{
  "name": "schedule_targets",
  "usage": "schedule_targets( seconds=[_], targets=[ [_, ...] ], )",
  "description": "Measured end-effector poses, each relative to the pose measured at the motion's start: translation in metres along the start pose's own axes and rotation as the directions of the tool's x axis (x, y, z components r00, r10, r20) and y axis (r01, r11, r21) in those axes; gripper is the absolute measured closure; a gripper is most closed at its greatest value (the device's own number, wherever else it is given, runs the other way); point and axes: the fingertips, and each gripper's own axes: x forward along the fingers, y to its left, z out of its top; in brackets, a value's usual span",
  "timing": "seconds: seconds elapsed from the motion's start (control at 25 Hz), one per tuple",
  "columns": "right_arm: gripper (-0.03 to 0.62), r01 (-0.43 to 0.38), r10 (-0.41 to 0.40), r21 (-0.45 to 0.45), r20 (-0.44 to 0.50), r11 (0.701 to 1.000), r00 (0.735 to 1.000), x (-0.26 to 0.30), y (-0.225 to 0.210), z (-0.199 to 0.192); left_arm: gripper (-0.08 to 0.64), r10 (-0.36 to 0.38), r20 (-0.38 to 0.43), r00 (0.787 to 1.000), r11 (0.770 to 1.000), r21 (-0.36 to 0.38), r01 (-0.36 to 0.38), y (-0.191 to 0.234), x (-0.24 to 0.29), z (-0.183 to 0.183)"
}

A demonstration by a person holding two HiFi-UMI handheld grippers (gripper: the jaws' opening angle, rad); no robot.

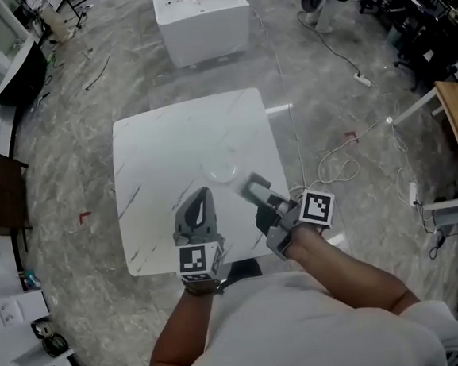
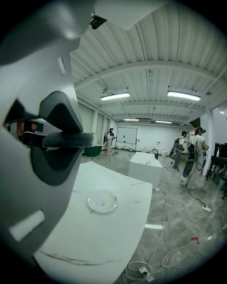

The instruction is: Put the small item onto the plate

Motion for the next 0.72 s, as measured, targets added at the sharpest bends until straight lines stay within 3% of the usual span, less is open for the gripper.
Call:
schedule_targets(
  seconds=[0.16, 0.44, 0.72],
  targets=[
    [0.491, 0.065, -0.066, 0.037, 0.009, 0.997, 0.998, 0.058, -0.041, 0.026, 0.554, -0.012, -0.089, 0.996, 0.999, -0.042, 0.008, 0.046, 0.053, -0.031],
    [0.491, 0.166, -0.167, 0.067, 0.003, 0.984, 0.986, 0.131, -0.12, 0.056, 0.554, -0.029, -0.163, 0.986, 0.996, -0.088, 0.015, 0.103, 0.124, -0.11],
    [0.491, 0.271, -0.275, 0.131, 0.011, 0.954, 0.961, 0.18, -0.223, 0.068, 0.554, -0.059, -0.234, 0.971, 0.993, -0.117, 0.032, 0.136, 0.177, -0.202]
  ],
)
